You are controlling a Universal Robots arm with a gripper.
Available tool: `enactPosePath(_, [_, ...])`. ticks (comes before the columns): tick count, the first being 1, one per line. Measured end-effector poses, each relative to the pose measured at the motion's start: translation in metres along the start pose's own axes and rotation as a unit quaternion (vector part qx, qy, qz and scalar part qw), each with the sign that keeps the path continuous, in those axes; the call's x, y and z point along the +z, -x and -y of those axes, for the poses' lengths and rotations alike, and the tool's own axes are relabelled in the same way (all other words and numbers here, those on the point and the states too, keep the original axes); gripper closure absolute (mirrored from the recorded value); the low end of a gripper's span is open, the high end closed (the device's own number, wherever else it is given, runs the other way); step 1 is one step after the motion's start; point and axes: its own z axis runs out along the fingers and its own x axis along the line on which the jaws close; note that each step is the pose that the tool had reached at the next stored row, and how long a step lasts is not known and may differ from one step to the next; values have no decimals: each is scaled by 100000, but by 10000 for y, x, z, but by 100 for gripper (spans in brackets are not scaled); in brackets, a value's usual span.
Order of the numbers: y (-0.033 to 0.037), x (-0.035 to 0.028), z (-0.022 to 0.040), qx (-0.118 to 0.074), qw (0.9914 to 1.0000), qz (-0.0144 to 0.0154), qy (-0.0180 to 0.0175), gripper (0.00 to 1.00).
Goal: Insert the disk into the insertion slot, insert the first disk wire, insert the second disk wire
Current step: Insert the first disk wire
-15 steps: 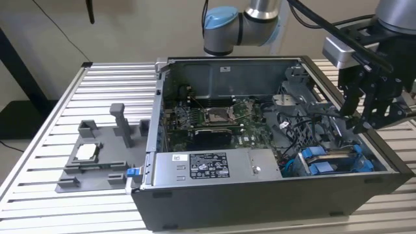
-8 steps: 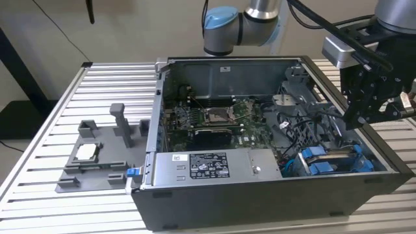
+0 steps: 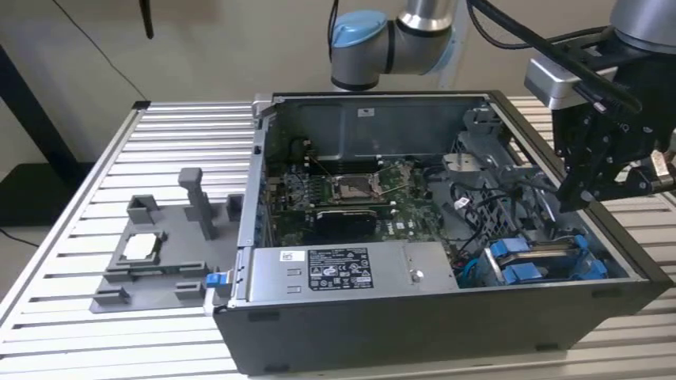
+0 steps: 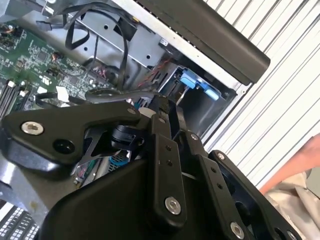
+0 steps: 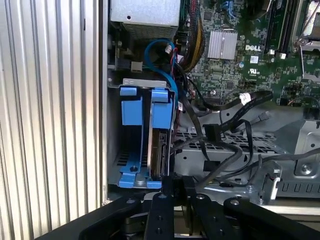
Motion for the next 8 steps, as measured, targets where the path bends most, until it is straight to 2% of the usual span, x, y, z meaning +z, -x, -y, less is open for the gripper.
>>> enactPosePath(3, [-2, 6, 32, -41, 99981, -622, 1832, 81])
enactPosePath(8, [-7, 23, 115, -14, 99855, -1110, 5268, 81])
